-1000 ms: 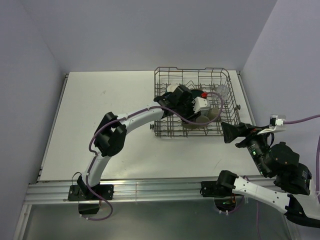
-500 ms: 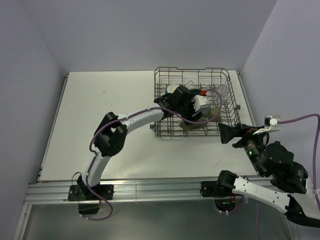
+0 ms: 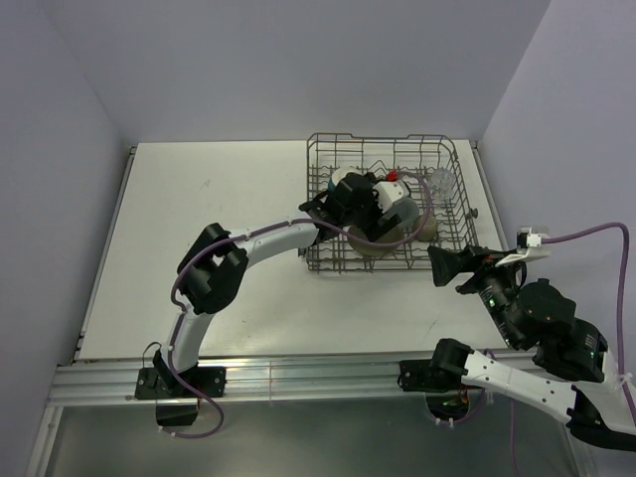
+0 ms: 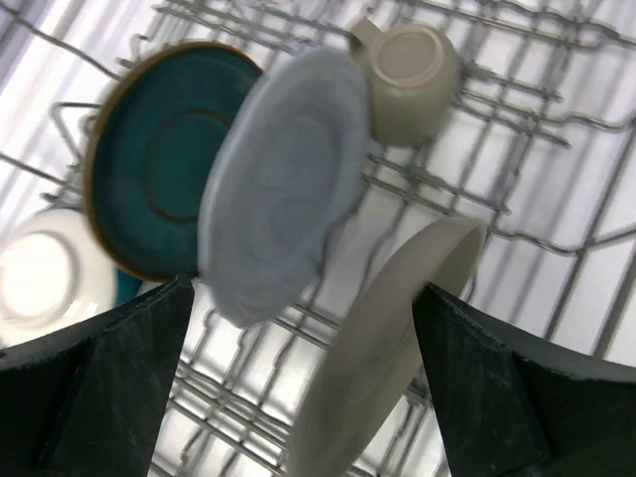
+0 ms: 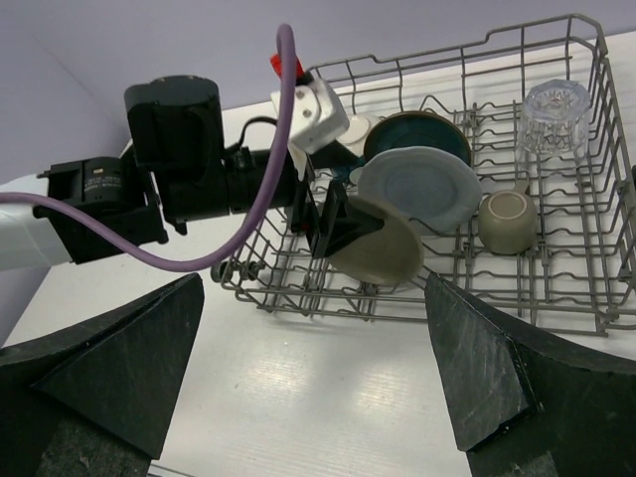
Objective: Load the mixed dishes into the dish rack
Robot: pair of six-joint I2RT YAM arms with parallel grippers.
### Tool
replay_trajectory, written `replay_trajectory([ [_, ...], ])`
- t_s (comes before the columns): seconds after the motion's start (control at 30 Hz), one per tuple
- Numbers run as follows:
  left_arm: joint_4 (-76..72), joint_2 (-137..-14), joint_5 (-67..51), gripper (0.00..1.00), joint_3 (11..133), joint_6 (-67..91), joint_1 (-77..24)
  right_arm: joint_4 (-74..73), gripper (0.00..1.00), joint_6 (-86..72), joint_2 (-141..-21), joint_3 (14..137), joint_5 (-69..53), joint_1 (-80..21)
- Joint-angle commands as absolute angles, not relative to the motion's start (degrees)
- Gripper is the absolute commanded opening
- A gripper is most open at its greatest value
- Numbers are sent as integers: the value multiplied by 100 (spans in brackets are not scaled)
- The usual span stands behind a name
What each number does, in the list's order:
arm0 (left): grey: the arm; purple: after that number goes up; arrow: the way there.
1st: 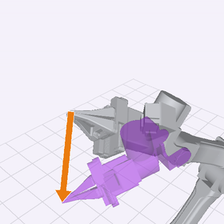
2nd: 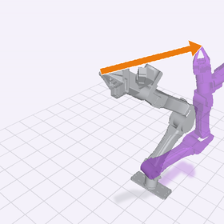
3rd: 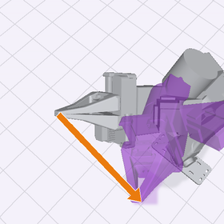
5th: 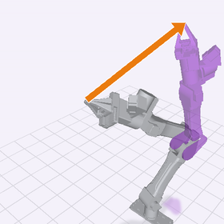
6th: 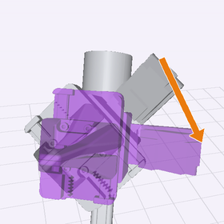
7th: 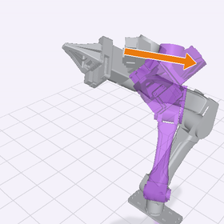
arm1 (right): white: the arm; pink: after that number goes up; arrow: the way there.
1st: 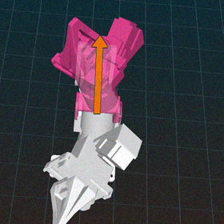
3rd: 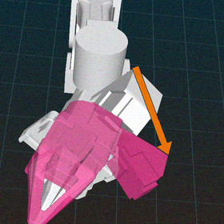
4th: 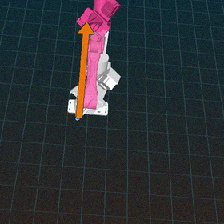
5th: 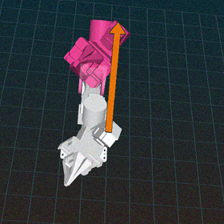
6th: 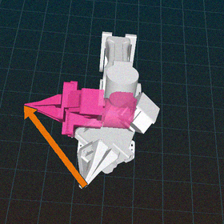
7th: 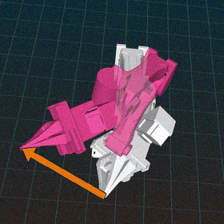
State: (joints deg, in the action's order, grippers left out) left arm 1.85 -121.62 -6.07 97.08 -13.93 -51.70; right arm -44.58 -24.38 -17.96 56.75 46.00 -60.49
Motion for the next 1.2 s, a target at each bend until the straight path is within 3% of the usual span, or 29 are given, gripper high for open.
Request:
replay_trajectory([
  [0.0, -457, -11786, -255, 99, 9773, -1327, -5142, -4245, 100, -2443, -1890, 5607, 4623, -6047],
  [0.33, -360, -11909, -501, 99, 9809, -1389, -5142, -4263, 100, -2435, -1881, 5599, 4641, -6047],
  [0.87, -2189, -10618, 158, 99, 7919, -1538, -4975, -4219, 100, -2443, -1872, 5502, 4597, -6047],
  [1.03, -1873, -10459, -639, 99, 7936, -1284, -4449, -4227, 100, -2435, -1890, 5528, 4606, -6047],
  [1.17, -1442, -10573, -2369, 99, 8226, -739, -3737, -4210, 100, -2391, -1855, 5520, 4605, -6047],
])
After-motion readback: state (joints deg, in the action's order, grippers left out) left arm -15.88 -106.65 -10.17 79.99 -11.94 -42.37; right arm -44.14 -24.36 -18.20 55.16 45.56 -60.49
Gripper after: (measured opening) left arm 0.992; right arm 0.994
